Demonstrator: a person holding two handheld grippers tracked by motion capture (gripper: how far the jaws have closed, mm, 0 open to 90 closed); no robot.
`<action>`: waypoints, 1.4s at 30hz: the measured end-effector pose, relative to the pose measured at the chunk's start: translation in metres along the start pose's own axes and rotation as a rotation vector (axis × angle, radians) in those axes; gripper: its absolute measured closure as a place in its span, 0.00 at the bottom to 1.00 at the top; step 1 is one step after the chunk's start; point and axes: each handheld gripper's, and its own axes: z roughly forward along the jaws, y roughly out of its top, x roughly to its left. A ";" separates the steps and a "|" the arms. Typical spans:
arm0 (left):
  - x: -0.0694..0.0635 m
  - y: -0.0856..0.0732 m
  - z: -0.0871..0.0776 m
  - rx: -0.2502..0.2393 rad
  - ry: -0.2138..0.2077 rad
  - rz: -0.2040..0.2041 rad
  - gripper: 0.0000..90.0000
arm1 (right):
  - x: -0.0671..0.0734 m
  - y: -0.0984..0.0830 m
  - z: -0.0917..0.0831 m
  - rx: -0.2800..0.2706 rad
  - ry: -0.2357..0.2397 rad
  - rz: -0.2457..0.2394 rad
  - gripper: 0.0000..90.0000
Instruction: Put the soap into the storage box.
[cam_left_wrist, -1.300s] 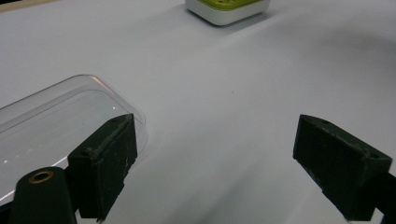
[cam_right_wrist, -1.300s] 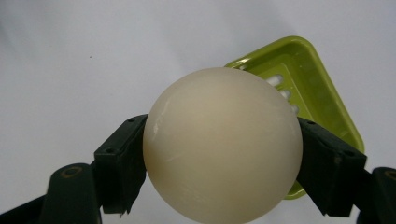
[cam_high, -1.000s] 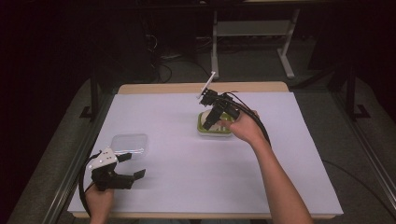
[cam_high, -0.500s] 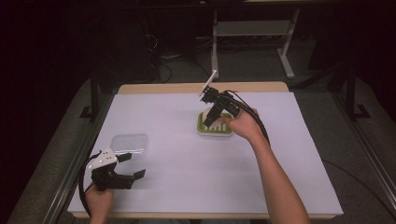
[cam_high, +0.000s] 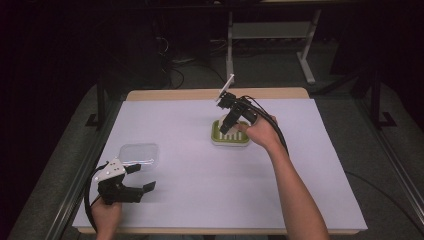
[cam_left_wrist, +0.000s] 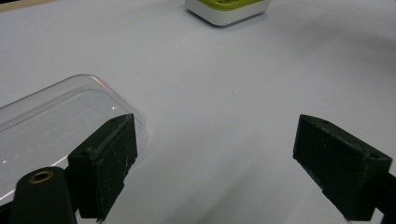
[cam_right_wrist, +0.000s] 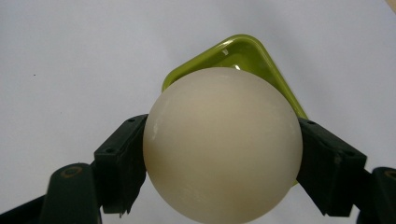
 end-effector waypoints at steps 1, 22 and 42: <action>0.000 0.000 0.000 -0.001 0.000 0.000 0.14 | 0.000 0.000 0.000 -0.001 0.002 0.004 0.26; 0.001 0.000 -0.001 0.006 0.001 0.002 0.14 | -0.016 0.001 0.013 0.013 -0.002 0.054 0.26; 0.001 0.000 -0.001 0.002 0.002 0.002 0.14 | -0.027 0.002 0.030 0.041 -0.006 0.095 0.26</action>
